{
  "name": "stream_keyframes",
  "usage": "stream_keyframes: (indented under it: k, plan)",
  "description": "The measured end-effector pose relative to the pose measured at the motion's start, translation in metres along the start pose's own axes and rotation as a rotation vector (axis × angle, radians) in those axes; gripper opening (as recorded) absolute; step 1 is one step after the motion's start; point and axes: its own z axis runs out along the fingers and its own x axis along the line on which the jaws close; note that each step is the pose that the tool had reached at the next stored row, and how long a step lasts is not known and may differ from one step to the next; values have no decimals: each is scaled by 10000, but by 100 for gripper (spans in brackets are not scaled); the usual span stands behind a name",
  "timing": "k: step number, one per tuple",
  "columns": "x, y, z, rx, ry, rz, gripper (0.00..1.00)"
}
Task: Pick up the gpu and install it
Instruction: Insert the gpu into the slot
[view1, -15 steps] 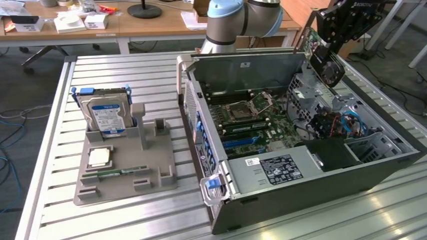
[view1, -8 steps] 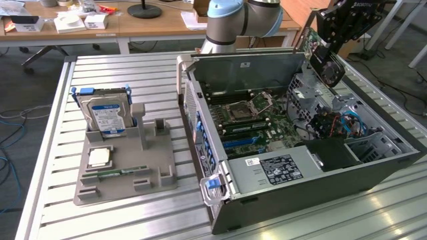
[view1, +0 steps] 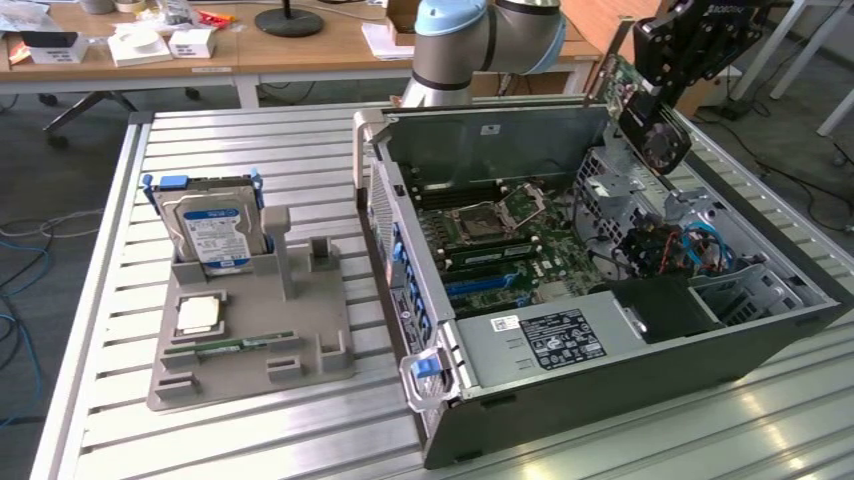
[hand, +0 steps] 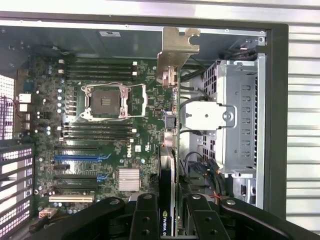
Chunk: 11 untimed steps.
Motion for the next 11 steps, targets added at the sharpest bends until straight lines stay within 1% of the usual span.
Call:
stream_keyframes:
  k: [11]
  plan:
    - [0,0,0,-1,4,-41,25]
